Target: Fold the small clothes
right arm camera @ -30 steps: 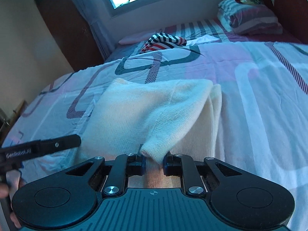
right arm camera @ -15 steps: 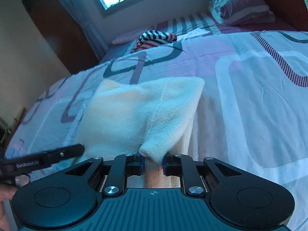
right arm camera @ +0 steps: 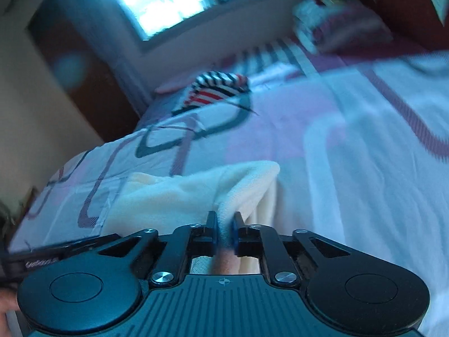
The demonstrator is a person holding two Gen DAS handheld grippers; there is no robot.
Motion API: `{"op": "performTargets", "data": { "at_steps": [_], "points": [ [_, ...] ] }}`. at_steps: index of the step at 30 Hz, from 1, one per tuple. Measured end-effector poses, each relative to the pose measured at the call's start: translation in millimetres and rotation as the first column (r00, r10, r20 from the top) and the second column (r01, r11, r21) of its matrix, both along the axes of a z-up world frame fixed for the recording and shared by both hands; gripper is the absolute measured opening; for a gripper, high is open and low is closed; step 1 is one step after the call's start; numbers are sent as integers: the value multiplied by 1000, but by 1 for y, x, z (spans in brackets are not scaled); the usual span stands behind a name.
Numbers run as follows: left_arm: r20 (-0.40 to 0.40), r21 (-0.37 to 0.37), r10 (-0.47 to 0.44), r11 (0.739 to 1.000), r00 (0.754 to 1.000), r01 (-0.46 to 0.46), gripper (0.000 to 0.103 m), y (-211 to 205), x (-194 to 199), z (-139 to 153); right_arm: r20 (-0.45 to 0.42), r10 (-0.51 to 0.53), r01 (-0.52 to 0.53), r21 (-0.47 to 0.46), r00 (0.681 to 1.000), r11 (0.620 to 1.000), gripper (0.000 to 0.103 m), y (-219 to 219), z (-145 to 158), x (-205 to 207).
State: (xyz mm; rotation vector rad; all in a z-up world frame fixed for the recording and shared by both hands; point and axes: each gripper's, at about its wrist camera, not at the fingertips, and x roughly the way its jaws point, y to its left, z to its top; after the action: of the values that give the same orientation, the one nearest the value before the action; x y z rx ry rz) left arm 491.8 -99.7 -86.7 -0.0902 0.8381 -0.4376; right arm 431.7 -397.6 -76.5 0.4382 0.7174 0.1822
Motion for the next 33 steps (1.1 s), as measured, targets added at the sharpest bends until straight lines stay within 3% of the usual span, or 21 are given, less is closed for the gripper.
{"op": "performTargets", "data": {
  "at_steps": [2,4,7,13,15,16,17,21,23,25,31,33],
  "points": [
    [-2,-16,7,1000,1000,-7,64,9,0,-3,62,62,-59,-62,996,996,9,12,0,-2],
    [-22,-43,7,999,1000,-8,66,13,2,-5,-9,56,-57,-128,998,990,8,17,-13,4],
    [-52,-76,-11,997,999,7,66,14,5,-6,-34,24,-26,-49,999,998,8,3,-29,3],
    [-84,-107,-22,994,996,13,69,16,5,-9,-37,31,-33,-46,999,998,9,-3,-25,-2],
    [-72,-95,-11,995,997,4,66,17,-1,-2,-37,9,-9,-3,999,1000,23,-9,-19,-8],
    [-53,-96,-6,995,999,1,62,18,-6,3,-33,-8,9,16,999,1000,47,-11,-11,-16],
    [-40,-103,-6,995,999,1,62,20,-12,7,-9,-12,13,34,1000,999,51,-13,-6,-26],
    [-45,-126,-5,992,999,-1,62,25,-34,8,-14,17,-16,77,1000,997,49,-10,2,-60],
    [-56,-132,5,991,998,-12,65,28,-38,3,-25,32,-29,94,999,995,36,-5,-1,-71],
    [-81,-154,25,987,996,-38,67,31,-35,-2,-44,54,-49,116,998,992,32,2,-7,-74],
    [-122,-166,12,986,992,-32,70,31,-28,-11,-83,14,1,171,996,985,32,8,-19,-72],
    [-131,-169,9,985,991,-32,70,31,-27,-12,-81,25,-12,168,996,986,11,10,-19,-73]
  ]
}}
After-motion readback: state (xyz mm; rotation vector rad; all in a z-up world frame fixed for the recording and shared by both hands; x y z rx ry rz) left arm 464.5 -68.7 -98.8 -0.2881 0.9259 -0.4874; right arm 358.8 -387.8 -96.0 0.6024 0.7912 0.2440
